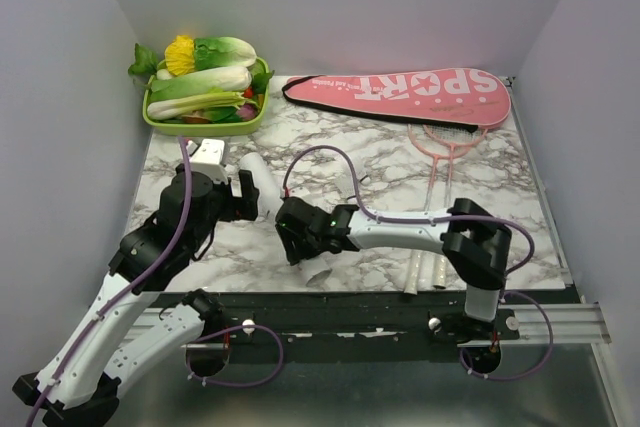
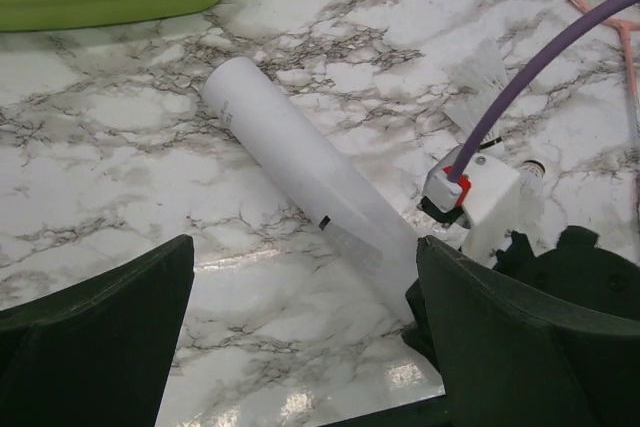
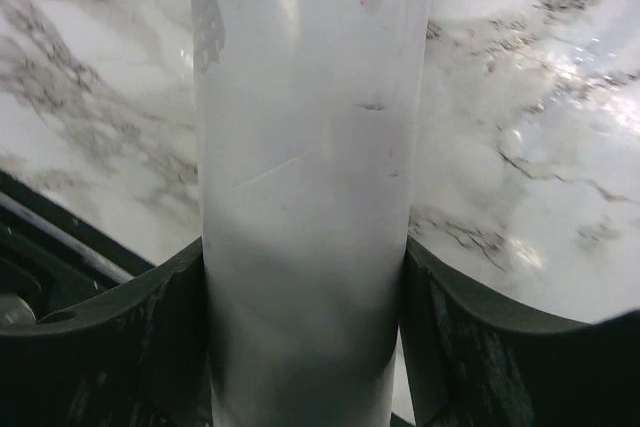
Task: Pack up the badminton gear
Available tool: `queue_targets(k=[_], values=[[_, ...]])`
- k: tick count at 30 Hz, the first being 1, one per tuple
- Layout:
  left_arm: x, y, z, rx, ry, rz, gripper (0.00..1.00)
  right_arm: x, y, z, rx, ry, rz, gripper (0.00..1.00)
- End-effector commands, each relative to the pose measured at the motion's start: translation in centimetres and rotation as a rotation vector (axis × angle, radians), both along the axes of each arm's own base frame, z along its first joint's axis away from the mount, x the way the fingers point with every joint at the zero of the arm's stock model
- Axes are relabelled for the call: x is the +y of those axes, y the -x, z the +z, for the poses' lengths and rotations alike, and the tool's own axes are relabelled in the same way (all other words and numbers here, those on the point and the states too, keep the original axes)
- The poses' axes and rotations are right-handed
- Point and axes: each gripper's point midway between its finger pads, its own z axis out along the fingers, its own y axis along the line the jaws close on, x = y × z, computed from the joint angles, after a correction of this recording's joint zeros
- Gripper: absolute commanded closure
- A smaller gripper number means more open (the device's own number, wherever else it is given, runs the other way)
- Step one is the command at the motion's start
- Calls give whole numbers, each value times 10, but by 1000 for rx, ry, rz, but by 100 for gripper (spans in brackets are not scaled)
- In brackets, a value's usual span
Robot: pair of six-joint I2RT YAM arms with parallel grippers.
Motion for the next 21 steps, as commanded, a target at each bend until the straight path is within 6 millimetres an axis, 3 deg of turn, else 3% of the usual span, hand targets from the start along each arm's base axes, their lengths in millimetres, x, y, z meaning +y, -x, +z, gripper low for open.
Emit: queue_targets(k=[1,4,5,7,9,13,16,19,21], values=[[-3,4,8,-11,-33,-60,1,-29,15,38,-53,47,175,61],[-14,8,13,-34,-36,-157,1,-56,30,56,-52,90,299,60],[-19,11,15,-45,-33,-193,1,-63,35,72,-76,77,354,60],[-33,20,20,-72,-10,-306,1,-84,50,75,-31,111,420,60],[-48,30,25,-95,16,-415,1,-104,65,91,-5,120,478,60],[-74,52,27,-105,49,-621,1,-125,98,120,47,49,614,60],[-95,72,25,-80,59,-787,1,-142,117,131,89,30,686,60],[-108,88,25,-82,54,-911,1,-146,138,142,131,-31,763,60],[-119,110,33,-92,102,-1046,1,-148,153,152,146,-92,826,60]])
